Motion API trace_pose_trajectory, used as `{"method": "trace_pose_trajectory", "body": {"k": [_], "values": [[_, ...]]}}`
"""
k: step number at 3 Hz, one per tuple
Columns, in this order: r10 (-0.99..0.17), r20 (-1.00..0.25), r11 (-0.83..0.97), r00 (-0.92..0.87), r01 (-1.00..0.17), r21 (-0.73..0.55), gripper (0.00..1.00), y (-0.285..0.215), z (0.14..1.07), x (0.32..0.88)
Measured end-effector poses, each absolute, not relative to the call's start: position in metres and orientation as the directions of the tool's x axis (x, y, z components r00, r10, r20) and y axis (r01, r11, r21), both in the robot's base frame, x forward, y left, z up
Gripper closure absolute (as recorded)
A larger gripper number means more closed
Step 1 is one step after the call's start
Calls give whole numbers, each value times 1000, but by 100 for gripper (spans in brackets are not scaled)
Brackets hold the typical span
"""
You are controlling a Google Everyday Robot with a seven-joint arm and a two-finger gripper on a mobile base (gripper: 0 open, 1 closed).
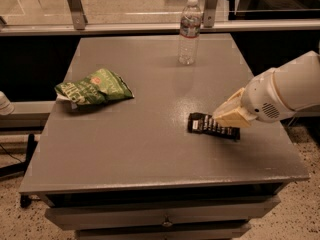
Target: Pick rxbar chocolate
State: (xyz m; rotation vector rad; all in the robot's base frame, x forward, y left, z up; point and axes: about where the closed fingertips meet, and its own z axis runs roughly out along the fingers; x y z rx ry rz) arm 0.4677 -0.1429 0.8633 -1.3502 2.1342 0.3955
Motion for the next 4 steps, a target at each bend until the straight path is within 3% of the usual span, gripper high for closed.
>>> {"method": "trace_pose_trajectory", "body": {"k": [1,2,4], "values": [[-728,-605,445,-322,-894,-60,13,-145,856,472],[-732,-600,445,-323,-893,-62,0,-147,849,476],[-741,-579,448,-341,-893,-48,0,-153,832,475]]}}
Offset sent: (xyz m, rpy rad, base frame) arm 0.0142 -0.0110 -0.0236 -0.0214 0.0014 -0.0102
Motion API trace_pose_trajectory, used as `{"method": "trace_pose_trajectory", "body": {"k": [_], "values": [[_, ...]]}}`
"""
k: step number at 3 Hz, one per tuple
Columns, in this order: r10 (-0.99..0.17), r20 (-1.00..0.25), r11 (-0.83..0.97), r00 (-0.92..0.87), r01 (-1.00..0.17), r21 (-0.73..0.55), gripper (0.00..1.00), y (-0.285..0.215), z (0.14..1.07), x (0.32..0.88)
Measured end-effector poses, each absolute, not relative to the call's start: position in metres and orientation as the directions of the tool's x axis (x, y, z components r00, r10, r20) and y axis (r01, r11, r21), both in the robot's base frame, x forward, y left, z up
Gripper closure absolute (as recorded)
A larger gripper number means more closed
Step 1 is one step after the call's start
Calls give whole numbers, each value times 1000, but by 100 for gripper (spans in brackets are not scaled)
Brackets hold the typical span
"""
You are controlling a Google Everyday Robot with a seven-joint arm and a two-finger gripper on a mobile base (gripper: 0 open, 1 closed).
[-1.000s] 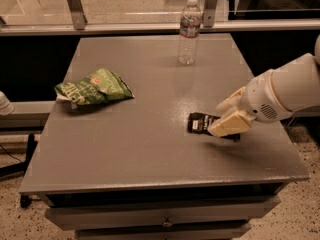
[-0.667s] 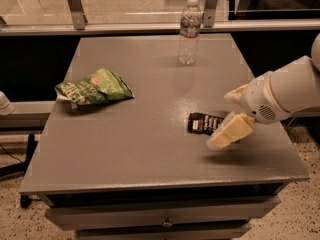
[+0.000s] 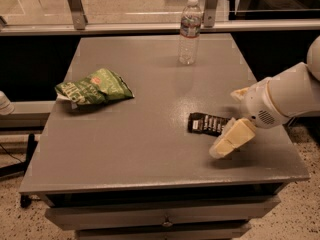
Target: Pick rxbar chocolate
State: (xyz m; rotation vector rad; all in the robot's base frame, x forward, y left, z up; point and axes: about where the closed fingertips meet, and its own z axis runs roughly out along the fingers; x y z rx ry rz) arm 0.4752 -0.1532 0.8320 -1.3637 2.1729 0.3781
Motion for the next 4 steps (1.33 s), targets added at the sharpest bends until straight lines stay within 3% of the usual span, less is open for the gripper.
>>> {"method": "trace_pose_trajectory", "body": {"k": [1,4], "values": [[-741,-573,452,-351,-891,-38,17,-155,825,473],[-728,-572,475,-378,-880,-24,88,-163,831,480]]}}
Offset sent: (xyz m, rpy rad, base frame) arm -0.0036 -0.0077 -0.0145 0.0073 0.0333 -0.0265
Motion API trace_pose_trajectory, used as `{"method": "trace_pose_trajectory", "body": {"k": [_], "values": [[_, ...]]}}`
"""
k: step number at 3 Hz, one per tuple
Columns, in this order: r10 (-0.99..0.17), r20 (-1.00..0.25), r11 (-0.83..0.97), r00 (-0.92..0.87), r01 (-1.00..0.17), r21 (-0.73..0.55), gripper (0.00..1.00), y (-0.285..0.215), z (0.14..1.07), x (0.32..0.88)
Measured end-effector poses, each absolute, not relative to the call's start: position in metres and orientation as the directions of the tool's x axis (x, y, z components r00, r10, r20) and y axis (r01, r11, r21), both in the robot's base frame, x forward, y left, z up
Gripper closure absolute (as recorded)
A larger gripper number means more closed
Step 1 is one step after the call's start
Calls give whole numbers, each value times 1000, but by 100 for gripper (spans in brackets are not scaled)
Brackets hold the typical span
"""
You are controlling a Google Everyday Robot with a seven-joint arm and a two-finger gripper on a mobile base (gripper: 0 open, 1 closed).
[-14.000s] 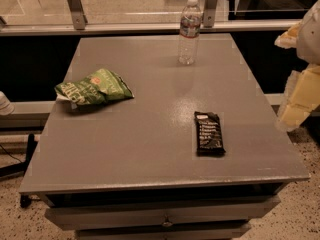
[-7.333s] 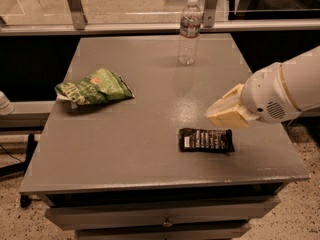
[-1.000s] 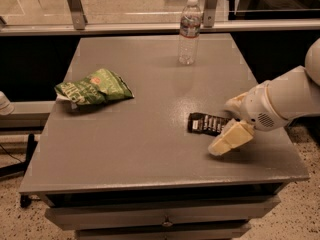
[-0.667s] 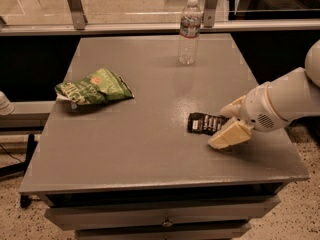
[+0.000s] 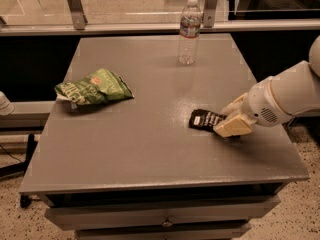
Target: Pick rxbar chocolate
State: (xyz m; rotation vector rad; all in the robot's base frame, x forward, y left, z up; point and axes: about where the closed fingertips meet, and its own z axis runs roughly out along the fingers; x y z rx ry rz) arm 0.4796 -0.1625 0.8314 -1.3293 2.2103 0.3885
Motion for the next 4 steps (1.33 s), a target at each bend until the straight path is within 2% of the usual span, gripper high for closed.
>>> {"method": "trace_pose_trajectory", "body": {"k": [1,4], "values": [[-722,-573,483,-387,-875,-18,100,-164,839,481],[-689,-627,496,-364,-867,-42,100,-155,878,495]]}}
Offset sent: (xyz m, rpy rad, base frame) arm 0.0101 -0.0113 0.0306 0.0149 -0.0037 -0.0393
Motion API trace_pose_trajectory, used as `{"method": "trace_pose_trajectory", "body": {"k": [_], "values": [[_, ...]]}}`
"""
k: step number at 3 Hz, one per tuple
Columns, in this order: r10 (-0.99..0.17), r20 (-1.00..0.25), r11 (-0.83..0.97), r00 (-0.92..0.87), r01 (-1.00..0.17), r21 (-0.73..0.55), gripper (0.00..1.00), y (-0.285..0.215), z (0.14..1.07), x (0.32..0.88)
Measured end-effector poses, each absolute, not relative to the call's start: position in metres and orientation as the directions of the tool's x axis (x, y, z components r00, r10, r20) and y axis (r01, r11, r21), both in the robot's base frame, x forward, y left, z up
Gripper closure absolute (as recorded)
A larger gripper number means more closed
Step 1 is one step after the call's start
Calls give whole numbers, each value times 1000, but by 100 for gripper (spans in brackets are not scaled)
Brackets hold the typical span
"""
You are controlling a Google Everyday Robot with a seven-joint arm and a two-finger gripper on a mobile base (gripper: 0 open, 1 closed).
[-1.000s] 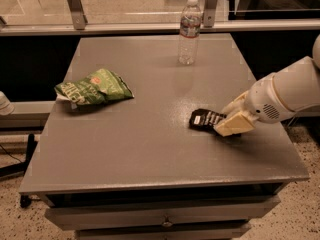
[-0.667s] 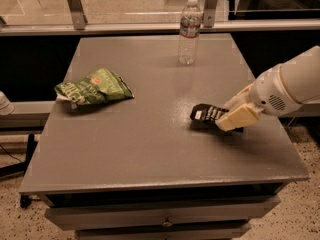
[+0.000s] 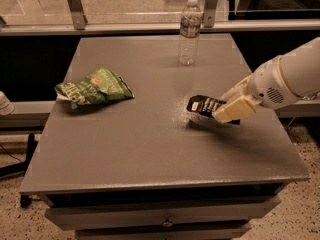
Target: Pick rxbar chocolate
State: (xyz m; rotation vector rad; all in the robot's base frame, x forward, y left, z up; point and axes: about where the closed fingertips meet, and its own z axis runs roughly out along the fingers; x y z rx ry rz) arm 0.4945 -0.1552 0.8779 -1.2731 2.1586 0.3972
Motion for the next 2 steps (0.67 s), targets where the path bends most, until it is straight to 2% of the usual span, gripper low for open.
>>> {"method": "trace_pose_trajectory", "body": {"k": [2], "values": [[-681,-663,489,-311,-867,-95,100,-139,911,507]]}}
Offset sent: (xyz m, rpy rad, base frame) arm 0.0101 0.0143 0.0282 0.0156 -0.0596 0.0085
